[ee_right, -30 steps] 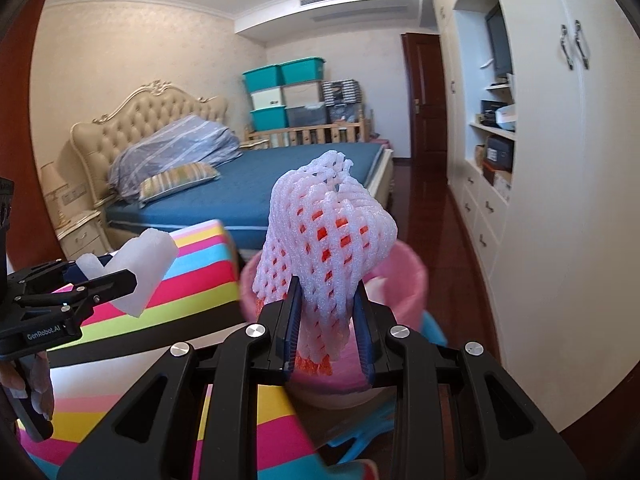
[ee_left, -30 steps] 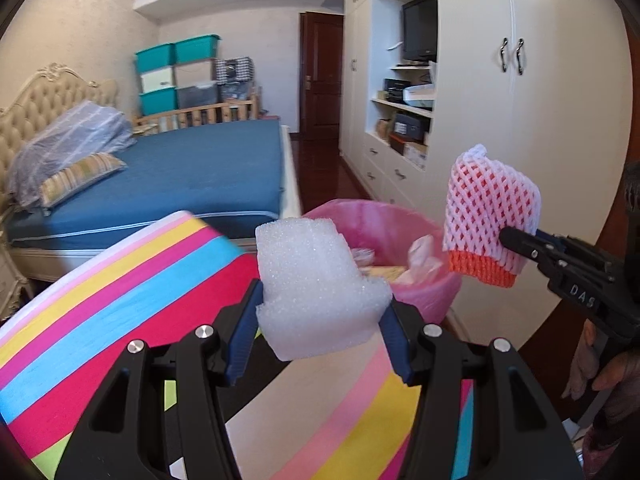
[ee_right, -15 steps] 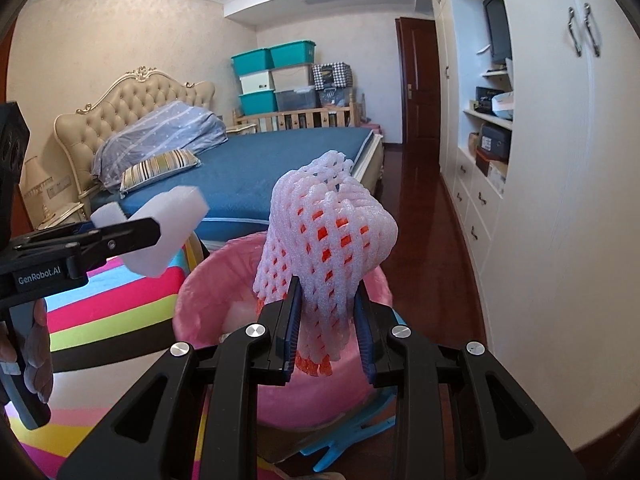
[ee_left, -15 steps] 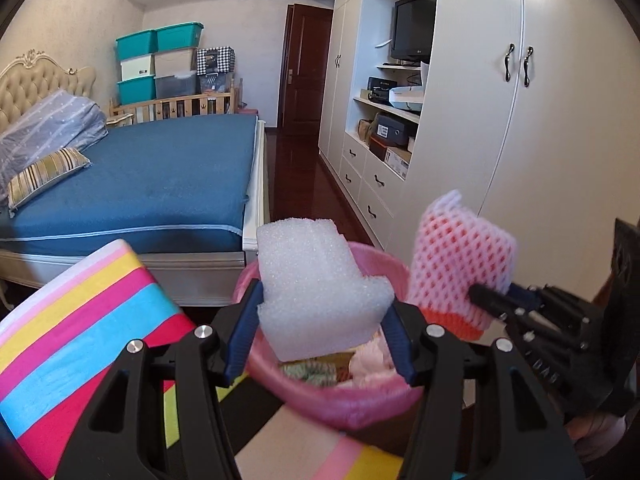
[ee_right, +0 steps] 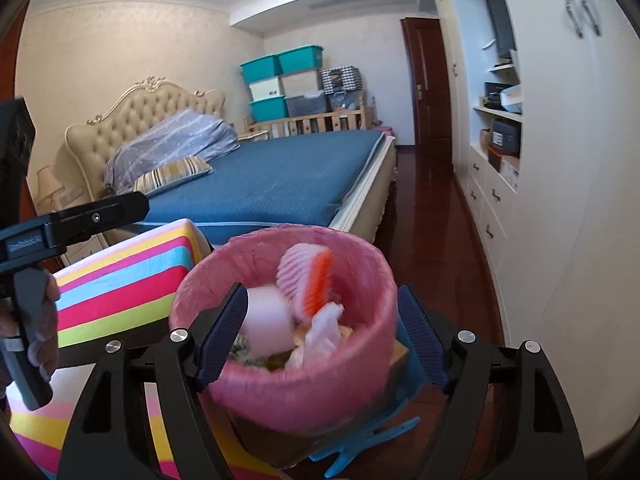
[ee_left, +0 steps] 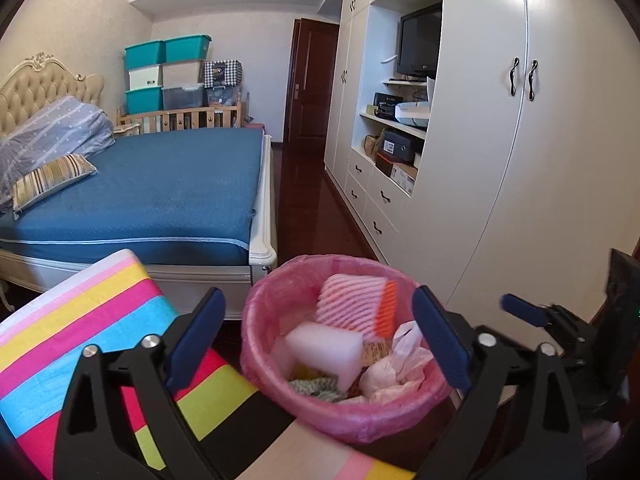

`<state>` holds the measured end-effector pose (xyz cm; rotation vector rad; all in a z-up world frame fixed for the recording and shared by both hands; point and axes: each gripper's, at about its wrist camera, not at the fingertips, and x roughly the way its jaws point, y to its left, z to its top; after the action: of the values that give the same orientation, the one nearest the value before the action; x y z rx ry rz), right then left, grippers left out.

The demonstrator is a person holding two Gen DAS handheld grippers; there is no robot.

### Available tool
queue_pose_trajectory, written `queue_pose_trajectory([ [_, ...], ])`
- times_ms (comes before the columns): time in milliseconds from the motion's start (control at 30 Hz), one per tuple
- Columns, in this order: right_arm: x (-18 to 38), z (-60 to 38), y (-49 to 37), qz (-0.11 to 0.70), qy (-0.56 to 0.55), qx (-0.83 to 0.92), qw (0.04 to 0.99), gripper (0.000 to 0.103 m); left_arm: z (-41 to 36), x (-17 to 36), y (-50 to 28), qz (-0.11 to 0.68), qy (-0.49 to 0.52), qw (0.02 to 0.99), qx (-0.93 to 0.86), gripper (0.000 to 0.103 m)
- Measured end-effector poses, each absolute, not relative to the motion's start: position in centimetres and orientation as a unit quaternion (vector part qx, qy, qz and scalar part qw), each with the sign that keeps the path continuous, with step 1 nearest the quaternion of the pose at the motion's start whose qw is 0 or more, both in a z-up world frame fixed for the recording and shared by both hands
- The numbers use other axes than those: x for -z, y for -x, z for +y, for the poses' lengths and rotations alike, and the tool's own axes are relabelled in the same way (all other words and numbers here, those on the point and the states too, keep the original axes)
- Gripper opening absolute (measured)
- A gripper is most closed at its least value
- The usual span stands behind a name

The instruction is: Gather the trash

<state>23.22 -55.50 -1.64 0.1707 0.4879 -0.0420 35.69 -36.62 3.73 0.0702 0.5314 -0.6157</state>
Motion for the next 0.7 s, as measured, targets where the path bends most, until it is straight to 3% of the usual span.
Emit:
queue_pose_trajectory([
  [300,-1.2,-52.1,-16.6,0.238,-0.040,0.063,0.969,0.092,-32.3,-4.5,-28.6,0.218,-0.072,0.945,0.235,0.098],
  [700,-1.5,-48.6,-11.2,0.254,-0.006,0.059,0.965,0.093,-28.7,-3.3,-19.6,0.204,-0.084,0.939,0.262,0.098],
])
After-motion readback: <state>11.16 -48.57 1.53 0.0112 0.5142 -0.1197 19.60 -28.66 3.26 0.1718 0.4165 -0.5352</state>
